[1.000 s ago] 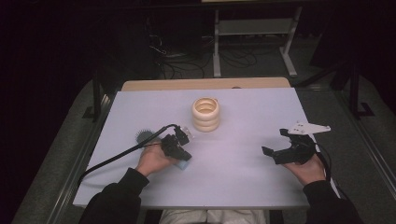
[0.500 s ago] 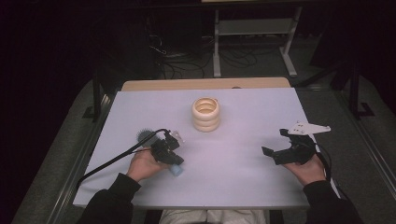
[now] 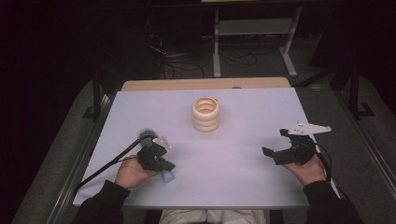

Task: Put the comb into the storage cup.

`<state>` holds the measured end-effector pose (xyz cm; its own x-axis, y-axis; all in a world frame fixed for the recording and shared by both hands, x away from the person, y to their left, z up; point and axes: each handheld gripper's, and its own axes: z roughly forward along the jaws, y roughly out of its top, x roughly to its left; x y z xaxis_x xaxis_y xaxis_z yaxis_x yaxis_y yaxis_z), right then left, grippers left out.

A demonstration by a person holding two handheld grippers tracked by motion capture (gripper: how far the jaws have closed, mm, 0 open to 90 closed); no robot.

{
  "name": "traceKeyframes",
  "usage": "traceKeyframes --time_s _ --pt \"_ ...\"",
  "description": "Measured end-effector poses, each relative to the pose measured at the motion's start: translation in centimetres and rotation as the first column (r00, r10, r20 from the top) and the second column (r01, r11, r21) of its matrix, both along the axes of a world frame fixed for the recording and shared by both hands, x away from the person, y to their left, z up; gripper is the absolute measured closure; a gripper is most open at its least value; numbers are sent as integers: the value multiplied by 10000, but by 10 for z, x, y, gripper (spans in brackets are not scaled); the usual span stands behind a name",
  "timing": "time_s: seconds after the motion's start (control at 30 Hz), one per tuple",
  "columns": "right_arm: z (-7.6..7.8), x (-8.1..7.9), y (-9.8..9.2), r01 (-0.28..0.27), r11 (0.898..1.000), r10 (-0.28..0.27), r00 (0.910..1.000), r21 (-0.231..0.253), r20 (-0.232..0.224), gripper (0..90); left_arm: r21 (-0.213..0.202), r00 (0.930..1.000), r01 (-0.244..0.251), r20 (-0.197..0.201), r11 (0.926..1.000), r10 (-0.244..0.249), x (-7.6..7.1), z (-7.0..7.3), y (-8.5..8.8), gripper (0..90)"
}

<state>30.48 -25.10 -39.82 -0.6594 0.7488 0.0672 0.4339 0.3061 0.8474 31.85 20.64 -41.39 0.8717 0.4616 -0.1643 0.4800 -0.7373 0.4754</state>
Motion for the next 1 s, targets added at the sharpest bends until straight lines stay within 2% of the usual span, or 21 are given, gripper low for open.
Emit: traceKeyframes --time_s 0.07,0.33,0.43,0.5,0.6,0.8,0.97,1.0 --pt "0 0 0 4 10000 -4 10000 6 -5 0 55 9999 -9 106 10000 8 -4 0 4 900" --pt "-1 0 1 -39 10000 39 10000 -50 -60 0 -51 9999 -122 38 9999 122 -12 0 19 900" --pt "-1 0 1 -26 10000 26 10000 -61 -58 0 -223 9991 -416 -125 9989 414 -13 0 28 900" --pt "-1 0 1 -35 10000 35 10000 -64 -58 0 -127 9986 -530 -66 9985 530 -13 0 32 900" --pt "-1 0 1 -43 10000 42 10000 -85 -57 0 -195 9970 -762 -123 9969 759 -13 0 40 900" --pt "-1 0 1 -79 9999 78 9999 -92 -74 0 186 9937 -1101 242 9937 1097 -13 1 51 900" --pt "0 0 2 -118 9999 118 9999 -88 -66 0 283 9895 -1430 236 9893 1424 -11 1 63 900" --pt "0 0 2 -128 9999 127 9999 -86 -69 0 199 9872 -1579 253 9873 1574 -11 1 65 900"
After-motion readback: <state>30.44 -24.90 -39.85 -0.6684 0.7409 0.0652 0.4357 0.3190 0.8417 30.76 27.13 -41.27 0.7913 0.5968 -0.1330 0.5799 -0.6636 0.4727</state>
